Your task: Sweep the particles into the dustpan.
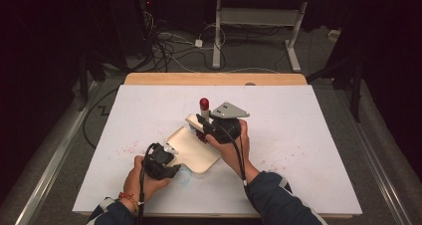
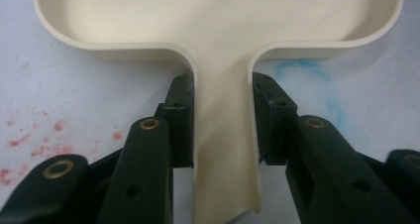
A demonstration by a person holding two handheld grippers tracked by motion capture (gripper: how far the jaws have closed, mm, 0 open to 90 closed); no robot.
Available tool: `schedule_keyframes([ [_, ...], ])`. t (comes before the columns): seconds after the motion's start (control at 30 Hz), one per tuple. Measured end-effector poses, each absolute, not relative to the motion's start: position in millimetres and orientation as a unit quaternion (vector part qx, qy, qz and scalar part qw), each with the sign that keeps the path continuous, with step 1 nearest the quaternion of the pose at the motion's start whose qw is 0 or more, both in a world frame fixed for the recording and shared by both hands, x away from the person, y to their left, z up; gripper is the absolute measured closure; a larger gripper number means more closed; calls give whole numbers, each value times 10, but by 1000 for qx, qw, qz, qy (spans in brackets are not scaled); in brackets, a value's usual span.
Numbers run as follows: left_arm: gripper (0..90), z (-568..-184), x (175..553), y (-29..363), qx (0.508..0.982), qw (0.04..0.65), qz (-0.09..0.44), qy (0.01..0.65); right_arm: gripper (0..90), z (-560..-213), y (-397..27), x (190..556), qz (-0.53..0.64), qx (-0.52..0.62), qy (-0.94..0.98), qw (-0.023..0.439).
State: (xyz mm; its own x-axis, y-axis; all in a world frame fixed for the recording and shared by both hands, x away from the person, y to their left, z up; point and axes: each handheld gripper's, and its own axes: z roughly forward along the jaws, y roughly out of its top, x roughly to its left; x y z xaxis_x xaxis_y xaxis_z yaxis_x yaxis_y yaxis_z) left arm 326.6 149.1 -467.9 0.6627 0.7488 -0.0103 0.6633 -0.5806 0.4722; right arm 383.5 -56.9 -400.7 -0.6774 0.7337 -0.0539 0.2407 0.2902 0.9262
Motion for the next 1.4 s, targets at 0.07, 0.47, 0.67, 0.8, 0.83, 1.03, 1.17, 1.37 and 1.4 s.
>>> schedule_keyframes([
  [0.07,641,-4683,3273,1445,883,222,96,401,684,-4008,-559,3795,505,320,763,245],
  [0.47,640,-4691,3306,1409,880,227,92,406,687,-4006,-532,3567,509,313,761,251],
  [0.67,640,-4692,3316,1417,882,226,91,403,690,-3993,-500,3482,511,304,764,248],
  [0.8,640,-4692,3317,1419,883,225,90,401,692,-3984,-494,3458,515,307,762,245],
  [0.83,640,-4692,3317,1421,883,226,90,401,693,-3981,-494,3452,516,306,762,243],
  [1.03,640,-4704,3313,1418,883,227,93,400,699,-3941,-552,3468,530,308,751,243],
  [1.17,640,-4706,3318,1425,885,225,91,397,699,-3898,-631,3498,548,314,736,246],
  [1.37,640,-4706,3313,1443,887,224,92,394,699,-3750,-770,3511,566,308,723,250],
  [1.4,640,-4706,3310,1442,886,225,93,394,699,-3711,-809,3517,569,306,720,252],
])
